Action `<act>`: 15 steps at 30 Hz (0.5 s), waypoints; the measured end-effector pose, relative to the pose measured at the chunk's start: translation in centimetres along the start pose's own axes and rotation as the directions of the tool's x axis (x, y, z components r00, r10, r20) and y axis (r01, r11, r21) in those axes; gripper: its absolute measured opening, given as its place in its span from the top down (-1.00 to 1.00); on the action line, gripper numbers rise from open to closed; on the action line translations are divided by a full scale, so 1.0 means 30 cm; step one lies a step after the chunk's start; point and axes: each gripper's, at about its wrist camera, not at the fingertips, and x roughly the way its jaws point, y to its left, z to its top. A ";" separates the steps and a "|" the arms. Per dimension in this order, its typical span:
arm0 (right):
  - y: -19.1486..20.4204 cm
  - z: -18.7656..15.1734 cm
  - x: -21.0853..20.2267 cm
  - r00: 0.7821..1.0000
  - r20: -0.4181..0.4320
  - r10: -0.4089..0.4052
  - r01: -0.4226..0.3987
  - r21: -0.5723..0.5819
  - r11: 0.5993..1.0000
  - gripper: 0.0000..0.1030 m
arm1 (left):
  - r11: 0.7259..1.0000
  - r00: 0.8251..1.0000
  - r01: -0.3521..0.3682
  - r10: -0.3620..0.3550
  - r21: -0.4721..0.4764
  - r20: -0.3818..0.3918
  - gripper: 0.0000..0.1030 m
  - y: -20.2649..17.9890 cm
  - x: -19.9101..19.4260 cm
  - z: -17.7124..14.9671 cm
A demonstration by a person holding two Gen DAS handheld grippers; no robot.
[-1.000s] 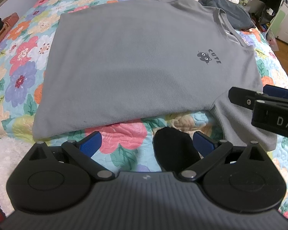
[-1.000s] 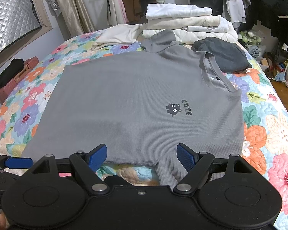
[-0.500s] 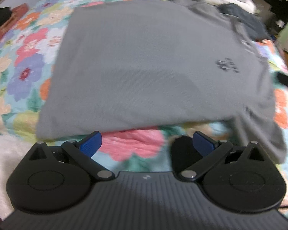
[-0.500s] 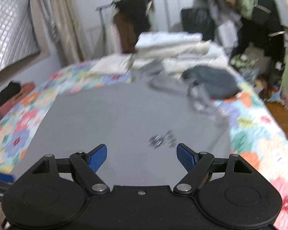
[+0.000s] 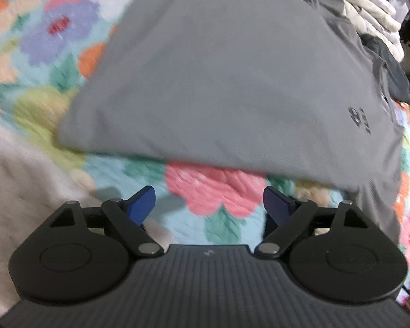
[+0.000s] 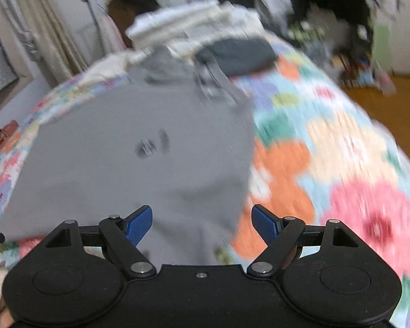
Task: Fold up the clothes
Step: 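Lower both tools onto the shirt hem and close them on it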
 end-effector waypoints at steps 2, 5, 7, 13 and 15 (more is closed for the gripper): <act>-0.033 -0.042 0.028 0.999 -0.049 -0.001 0.002 0.028 1.000 -0.63 | 1.000 1.000 0.006 -0.007 -0.020 -0.027 -0.68 0.001 0.031 0.002; -0.061 -0.081 0.062 0.994 -0.107 0.028 -0.022 0.057 0.998 -0.63 | 0.999 0.999 -0.010 0.008 -0.044 -0.046 -0.69 0.005 0.070 0.003; -0.065 -0.102 0.085 0.989 -0.135 0.052 -0.044 0.063 0.997 -0.63 | 0.998 0.999 -0.025 0.022 -0.060 -0.049 -0.72 0.003 0.090 0.009; -0.059 -0.158 0.141 0.984 -0.146 0.103 -0.097 0.045 0.994 -0.60 | 0.990 0.997 -0.071 0.071 -0.122 0.001 -0.66 0.023 0.171 0.067; -0.053 -0.165 0.139 0.981 -0.120 0.155 -0.150 0.047 0.988 -0.07 | 0.990 0.993 -0.108 0.111 -0.088 0.035 -0.27 0.011 0.183 0.062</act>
